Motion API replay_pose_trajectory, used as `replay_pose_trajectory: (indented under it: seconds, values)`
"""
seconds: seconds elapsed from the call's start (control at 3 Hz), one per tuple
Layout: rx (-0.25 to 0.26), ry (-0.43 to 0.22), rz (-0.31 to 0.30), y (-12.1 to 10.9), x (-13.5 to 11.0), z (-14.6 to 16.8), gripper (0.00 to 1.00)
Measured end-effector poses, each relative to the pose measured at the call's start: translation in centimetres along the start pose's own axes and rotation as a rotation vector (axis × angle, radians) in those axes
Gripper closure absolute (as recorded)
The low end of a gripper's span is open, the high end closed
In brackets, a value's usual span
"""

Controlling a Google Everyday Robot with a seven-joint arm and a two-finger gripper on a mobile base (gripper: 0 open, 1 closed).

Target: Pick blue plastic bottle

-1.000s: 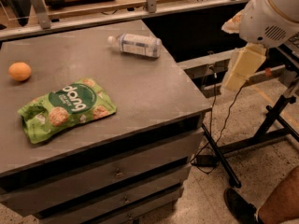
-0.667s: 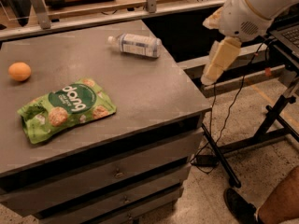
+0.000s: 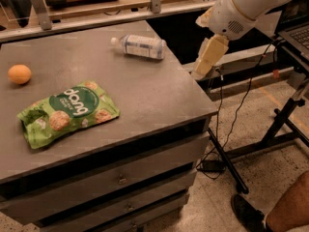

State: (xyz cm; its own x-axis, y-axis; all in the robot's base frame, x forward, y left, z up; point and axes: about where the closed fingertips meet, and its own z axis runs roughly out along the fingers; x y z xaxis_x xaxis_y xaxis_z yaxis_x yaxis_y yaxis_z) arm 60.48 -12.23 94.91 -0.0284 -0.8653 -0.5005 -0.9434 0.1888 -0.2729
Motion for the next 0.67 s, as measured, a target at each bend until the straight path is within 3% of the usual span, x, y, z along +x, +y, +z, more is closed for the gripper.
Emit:
replay_pose_trajectory:
  seconds: [0.67]
  values:
    - [0.027,-0.024,0.025,-2.6,-1.0,2.9,0.0]
